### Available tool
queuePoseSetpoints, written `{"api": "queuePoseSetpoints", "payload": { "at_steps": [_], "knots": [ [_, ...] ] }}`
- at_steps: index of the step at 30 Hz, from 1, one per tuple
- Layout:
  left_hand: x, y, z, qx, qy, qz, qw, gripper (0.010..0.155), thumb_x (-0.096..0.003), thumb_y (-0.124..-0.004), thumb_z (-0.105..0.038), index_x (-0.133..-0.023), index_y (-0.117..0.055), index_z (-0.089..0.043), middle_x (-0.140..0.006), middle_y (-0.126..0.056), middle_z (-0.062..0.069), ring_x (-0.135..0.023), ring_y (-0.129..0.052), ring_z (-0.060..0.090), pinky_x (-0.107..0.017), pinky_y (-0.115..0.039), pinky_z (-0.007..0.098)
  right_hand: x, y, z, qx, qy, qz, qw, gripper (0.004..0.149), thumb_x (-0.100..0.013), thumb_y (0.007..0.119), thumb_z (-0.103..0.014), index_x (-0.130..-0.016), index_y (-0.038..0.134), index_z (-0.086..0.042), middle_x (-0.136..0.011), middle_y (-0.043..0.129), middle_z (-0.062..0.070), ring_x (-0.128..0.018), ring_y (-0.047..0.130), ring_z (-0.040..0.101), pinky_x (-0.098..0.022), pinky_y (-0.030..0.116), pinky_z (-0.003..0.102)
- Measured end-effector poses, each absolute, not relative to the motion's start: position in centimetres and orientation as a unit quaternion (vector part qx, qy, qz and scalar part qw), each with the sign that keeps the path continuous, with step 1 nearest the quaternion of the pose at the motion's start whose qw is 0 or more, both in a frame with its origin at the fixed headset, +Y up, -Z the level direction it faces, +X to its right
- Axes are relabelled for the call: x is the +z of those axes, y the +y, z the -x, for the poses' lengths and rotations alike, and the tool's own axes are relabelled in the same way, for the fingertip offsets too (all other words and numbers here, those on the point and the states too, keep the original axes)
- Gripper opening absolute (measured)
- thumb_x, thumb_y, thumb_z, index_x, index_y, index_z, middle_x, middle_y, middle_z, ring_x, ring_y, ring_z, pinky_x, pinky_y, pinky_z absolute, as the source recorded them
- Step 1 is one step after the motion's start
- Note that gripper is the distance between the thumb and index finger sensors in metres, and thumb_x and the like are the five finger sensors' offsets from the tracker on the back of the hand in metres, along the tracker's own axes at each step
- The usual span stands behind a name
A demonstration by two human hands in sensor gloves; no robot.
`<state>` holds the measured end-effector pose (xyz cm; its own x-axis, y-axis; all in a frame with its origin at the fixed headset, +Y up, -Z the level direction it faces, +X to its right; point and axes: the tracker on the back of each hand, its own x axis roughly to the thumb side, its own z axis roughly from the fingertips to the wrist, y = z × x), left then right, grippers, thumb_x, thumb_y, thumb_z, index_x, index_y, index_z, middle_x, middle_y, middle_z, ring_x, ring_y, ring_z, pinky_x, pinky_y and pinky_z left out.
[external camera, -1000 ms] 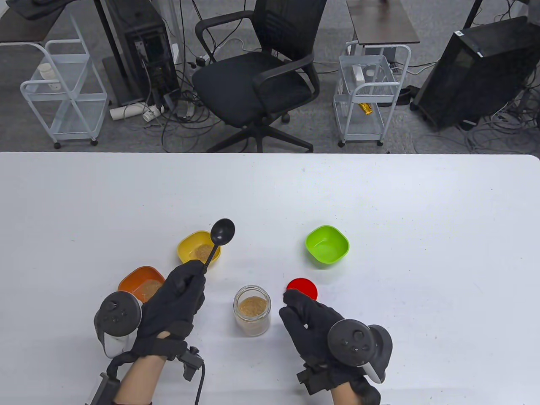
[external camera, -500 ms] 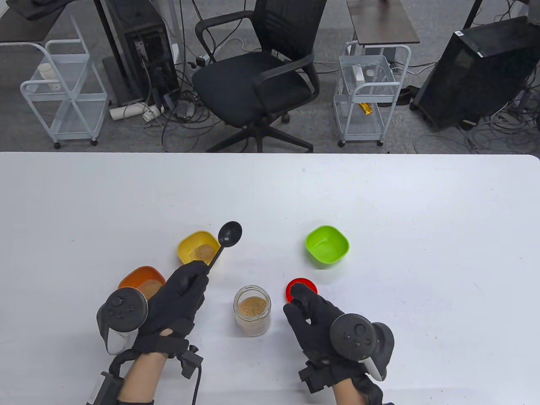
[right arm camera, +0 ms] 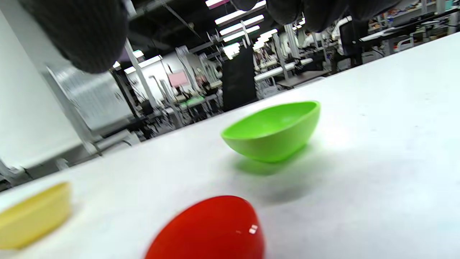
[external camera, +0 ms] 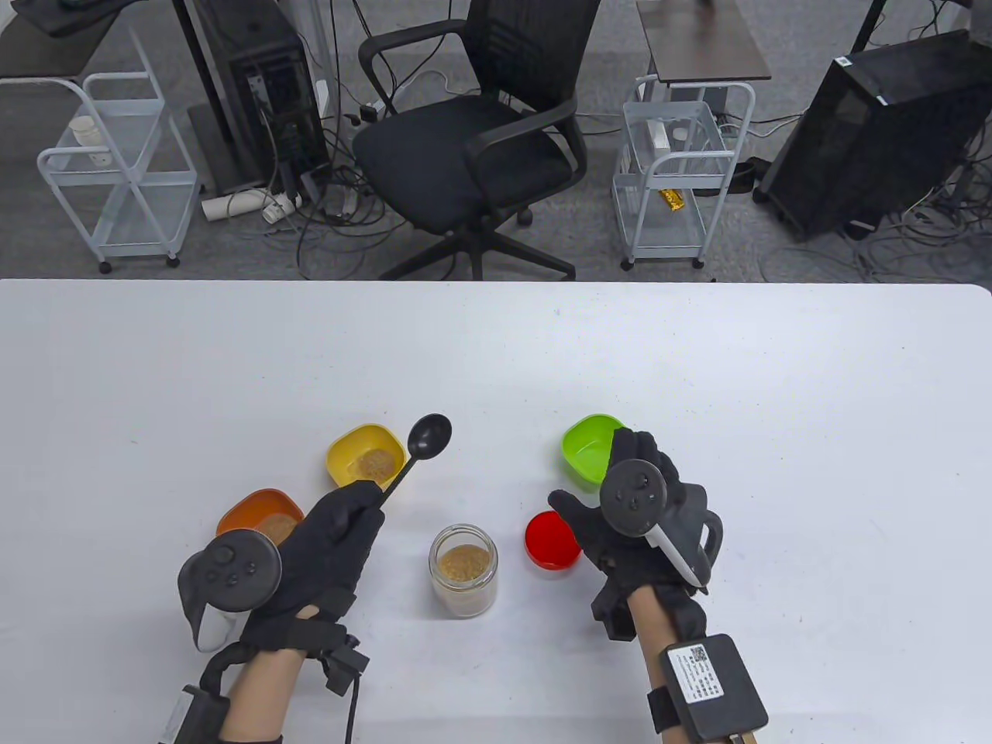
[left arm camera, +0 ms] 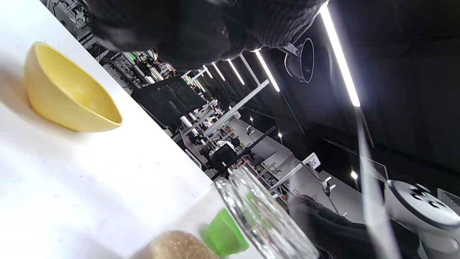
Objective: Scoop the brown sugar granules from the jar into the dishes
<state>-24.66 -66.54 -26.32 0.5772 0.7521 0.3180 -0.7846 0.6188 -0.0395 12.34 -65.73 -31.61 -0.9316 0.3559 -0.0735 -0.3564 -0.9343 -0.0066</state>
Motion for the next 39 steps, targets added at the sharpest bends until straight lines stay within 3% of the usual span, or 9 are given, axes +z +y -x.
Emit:
{"api": "queuePoseSetpoints", "payload": {
  "at_steps": [20,29,39],
  "knots": [
    [-26.2,-66.4,25.8,0.394,-0.124,-0.074,0.908,0.048,-0.065,-0.075,-0.039,-0.108,-0.065,-0.019,-0.092,-0.084,0.003,-0.055,-0.101,0.019,-0.047,-0.091,0.04,-40.5,-70.5,-13.1,0.979,0.151,0.081,0.107,0.127,-0.038,0.079,-0.074,-0.112,0.017,0.009,-0.12,0.027,0.042,-0.1,0.046,0.075,-0.071,0.047,0.081],
    [-26.2,-66.4,25.8,0.383,-0.121,-0.069,0.913,0.049,-0.0649,-0.075,-0.039,-0.108,-0.065,-0.019,-0.093,-0.084,0.003,-0.056,-0.1,0.019,-0.047,-0.09,0.04,-41.7,-71.4,-13.5,0.978,0.16,0.087,0.097,0.126,-0.038,0.083,-0.072,-0.112,0.02,0.009,-0.119,0.036,0.039,-0.099,0.059,0.068,-0.072,0.052,0.078],
    [-26.2,-66.4,25.8,0.381,-0.118,-0.064,0.915,0.049,-0.0646,-0.076,-0.038,-0.108,-0.065,-0.019,-0.093,-0.084,0.004,-0.057,-0.101,0.019,-0.048,-0.091,0.04,-40.9,-71.4,-13.5,0.987,0.11,0.077,0.091,0.118,-0.039,0.087,-0.069,-0.112,0.032,0.006,-0.116,0.055,0.031,-0.091,0.077,0.053,-0.072,0.062,0.07]
  ]
}}
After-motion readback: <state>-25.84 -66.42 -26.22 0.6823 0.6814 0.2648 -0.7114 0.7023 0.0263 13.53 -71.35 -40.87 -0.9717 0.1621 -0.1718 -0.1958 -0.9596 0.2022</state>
